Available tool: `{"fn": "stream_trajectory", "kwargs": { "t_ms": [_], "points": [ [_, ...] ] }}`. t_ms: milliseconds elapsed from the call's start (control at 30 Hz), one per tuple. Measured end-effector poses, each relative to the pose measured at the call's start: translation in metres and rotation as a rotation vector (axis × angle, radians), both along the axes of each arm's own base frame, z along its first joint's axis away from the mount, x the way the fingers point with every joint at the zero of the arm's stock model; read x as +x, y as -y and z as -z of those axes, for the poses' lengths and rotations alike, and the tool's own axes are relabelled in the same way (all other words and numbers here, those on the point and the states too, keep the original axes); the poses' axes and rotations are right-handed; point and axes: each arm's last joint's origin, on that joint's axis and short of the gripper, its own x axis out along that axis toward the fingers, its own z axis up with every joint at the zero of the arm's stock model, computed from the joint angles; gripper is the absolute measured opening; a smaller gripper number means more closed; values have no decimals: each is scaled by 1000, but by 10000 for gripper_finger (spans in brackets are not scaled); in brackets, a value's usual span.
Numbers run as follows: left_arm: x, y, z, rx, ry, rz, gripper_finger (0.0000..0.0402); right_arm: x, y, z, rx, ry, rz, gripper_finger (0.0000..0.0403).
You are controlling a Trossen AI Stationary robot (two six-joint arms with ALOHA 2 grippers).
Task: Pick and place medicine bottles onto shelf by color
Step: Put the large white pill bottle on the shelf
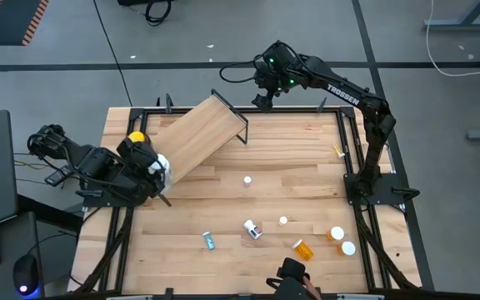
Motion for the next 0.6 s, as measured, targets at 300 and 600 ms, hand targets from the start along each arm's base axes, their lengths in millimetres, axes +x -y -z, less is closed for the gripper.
{"fn": "stream_trajectory", "kwargs": {
  "t_ms": [300, 600],
  "points": [
    [0, 0, -5, 7, 14, 7, 275, 0, 0, 0, 0, 0, 0, 356],
    [-1, -1, -12, 10, 37, 17, 275, 0, 0, 0, 0, 0, 0, 356]
  ]
}}
